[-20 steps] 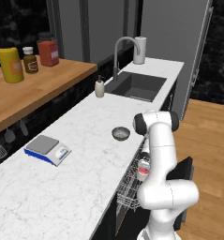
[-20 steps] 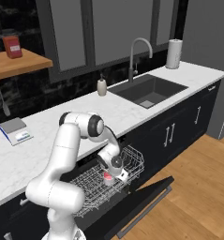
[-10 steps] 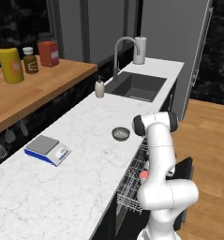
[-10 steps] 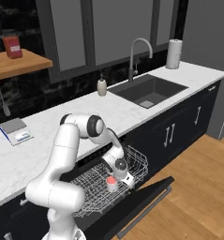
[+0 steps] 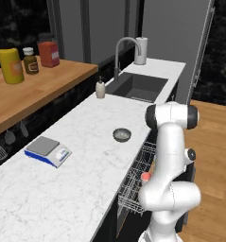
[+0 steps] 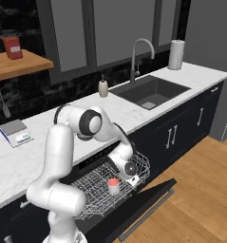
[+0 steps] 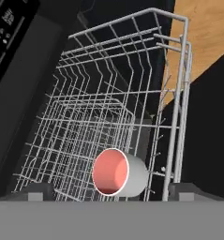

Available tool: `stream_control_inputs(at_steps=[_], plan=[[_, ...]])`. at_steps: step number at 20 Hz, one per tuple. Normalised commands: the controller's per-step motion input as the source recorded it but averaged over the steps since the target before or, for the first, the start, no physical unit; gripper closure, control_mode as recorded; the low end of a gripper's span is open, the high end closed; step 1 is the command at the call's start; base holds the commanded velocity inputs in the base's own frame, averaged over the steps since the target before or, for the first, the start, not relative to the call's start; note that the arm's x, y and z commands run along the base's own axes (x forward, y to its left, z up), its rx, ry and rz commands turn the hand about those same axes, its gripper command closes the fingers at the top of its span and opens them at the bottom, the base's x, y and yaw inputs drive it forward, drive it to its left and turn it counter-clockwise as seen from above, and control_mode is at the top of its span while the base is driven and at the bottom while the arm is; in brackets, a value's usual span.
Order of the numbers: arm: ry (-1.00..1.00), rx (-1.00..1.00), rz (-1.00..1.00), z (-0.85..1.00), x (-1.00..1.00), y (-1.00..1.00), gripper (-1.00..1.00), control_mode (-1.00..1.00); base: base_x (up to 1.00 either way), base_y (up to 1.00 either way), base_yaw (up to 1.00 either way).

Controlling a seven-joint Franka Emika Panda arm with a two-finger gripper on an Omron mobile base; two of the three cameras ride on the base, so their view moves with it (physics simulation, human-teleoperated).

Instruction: Pick up the cup and bowl from the counter, place them in the dishwasher, and close the dishwasher door.

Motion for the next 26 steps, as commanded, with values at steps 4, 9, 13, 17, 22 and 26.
stream_control_inputs(at_steps=[4,9,13,17,22,26], plan=[[-0.17,0.05,0.00,1.00,-0.23,0.00,-1.00,-1.00,0.00,0.00,0.00],[-0.06,0.03,0.00,1.00,-0.18,0.00,-1.00,-1.00,0.00,0.00,0.00],[0.13,0.02,0.00,1.00,-0.02,0.00,-1.00,-1.00,0.00,0.00,0.00],[0.38,0.00,0.00,1.00,-0.05,0.00,-1.00,-1.00,0.00,0.00,0.00],[0.35,0.00,0.00,1.00,0.00,-0.02,-1.00,-1.00,0.00,0.00,0.00],[0.06,0.03,0.00,0.97,0.00,-0.14,-1.00,-1.00,0.00,0.00,0.00]])
